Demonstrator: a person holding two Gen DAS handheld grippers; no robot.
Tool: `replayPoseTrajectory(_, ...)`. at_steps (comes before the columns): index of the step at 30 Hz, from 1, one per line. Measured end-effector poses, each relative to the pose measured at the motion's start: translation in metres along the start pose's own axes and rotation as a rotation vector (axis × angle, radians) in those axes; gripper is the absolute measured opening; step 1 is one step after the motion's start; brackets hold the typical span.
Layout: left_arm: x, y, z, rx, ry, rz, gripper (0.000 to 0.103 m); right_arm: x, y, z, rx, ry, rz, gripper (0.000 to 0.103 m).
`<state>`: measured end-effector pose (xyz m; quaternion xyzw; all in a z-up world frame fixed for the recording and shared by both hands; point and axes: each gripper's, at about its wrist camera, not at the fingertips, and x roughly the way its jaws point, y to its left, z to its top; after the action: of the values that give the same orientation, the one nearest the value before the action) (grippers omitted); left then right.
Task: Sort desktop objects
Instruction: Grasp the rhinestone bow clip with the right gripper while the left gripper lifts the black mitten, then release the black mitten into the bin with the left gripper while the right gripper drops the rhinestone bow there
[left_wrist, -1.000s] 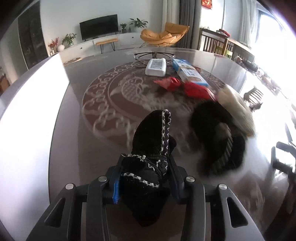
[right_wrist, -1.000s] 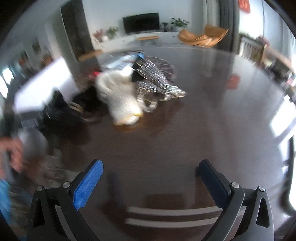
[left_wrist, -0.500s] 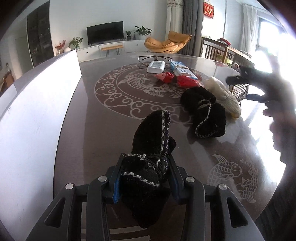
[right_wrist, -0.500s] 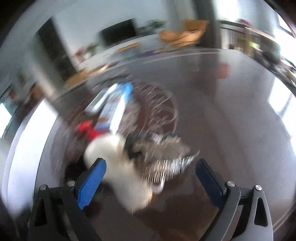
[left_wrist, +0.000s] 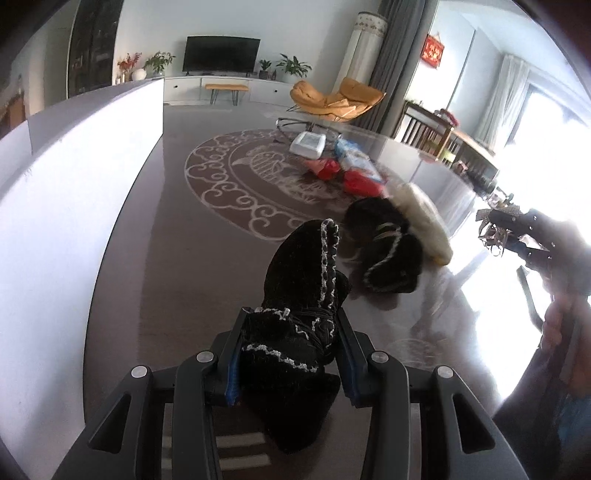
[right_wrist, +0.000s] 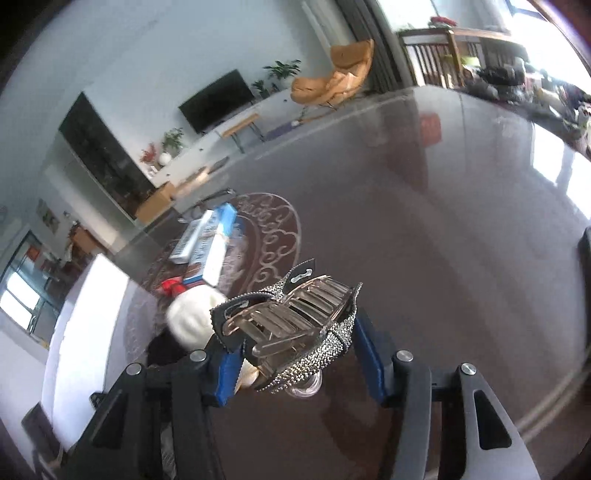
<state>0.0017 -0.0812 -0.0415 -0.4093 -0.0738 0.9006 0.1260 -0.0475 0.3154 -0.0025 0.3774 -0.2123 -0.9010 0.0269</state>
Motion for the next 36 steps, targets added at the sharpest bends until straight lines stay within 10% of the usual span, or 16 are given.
replayPoseTrajectory(11,-0.114,0.026,0.036,-0.055,-0.179,-0.017,0.042,-0.017,0.130,-0.018,-0.192,0.067,0.249,0.055)
replayPoseTrajectory(16,-0.171,0.103,0.045,-0.120,-0.231,0.192,0.042,-0.018,0.250,-0.059,-0.384,0.156,0.452,0.055)
replayPoseTrajectory(21,-0.174,0.190,0.037,-0.234,-0.111,0.359,0.041,-0.016,0.373,-0.119,-0.637,0.257,0.624,0.055)
replayPoseTrajectory(27,-0.159,0.249,0.018,-0.373,0.039,0.391,0.046,0.024,0.446,-0.178,-0.828,0.450,0.608,0.057)
replayPoseTrajectory(29,-0.154,0.255,0.011,-0.402,0.063,0.387,0.063,0.043,0.456,-0.189,-0.832,0.521,0.549,0.070)
replayPoseTrajectory(31,-0.153,0.260,0.009,-0.435,0.065,0.420,0.075,0.049,0.456,-0.187,-0.813,0.530,0.529,0.087)
replayPoseTrajectory(36,-0.160,0.249,0.002,-0.480,-0.003,0.431,0.078,0.034,0.434,-0.161,-0.740,0.444,0.567,0.092)
